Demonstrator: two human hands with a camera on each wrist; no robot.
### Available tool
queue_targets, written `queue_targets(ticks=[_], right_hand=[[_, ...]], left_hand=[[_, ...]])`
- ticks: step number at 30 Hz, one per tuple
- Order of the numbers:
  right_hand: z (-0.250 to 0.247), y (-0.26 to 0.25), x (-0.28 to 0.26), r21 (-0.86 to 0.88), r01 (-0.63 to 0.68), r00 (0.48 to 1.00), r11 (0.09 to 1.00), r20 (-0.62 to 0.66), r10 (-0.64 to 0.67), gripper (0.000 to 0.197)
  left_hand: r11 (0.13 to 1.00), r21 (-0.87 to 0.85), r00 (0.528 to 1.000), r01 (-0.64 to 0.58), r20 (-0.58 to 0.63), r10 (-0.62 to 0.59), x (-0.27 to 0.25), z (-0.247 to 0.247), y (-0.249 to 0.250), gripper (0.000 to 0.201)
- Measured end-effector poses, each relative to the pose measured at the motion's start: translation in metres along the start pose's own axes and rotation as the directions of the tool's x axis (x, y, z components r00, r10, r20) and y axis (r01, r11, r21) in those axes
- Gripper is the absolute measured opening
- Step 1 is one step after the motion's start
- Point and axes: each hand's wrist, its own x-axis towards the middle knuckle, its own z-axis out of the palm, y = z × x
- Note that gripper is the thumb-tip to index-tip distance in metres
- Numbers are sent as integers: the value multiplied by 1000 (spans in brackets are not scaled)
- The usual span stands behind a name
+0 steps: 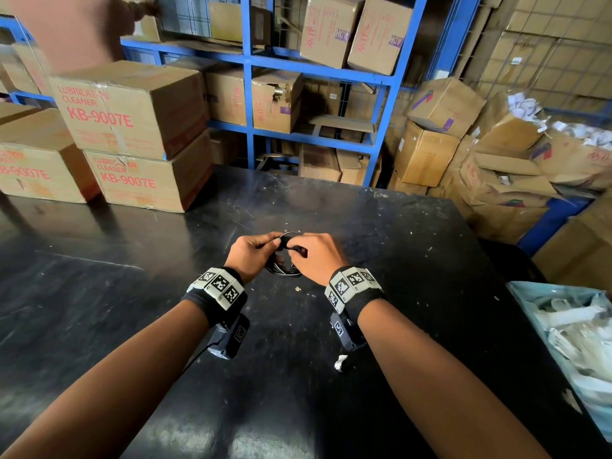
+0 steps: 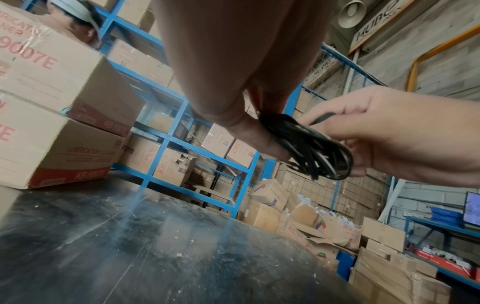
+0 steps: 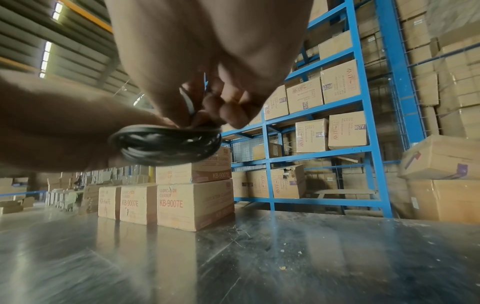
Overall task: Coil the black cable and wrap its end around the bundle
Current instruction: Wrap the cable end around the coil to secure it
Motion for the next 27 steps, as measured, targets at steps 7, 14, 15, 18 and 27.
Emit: queue_targets(ticks=[7, 14, 15, 18, 27], right_hand=[[-2, 5, 6, 161, 20, 992, 987, -123, 0, 6], [-2, 10, 13, 213, -10, 978, 977, -203, 54, 11], [-2, 11, 14, 202, 4, 976, 979, -215, 40, 11], [-3, 10, 15, 177, 75, 977, 981, -212, -36, 11], [-11, 5, 16, -5, 48, 984, 999, -172, -48, 14]], left_hand=[[999, -1, 998, -53, -18, 53, 1, 1, 0, 21], [997, 7, 997, -72, -42, 72, 4, 1, 1, 23], [998, 3, 997, -68, -38, 68, 3, 1, 1, 23], [997, -38, 997, -71, -29, 70, 1, 1, 5, 24], [983, -163, 995, -83, -65, 73, -6, 2, 11, 28]])
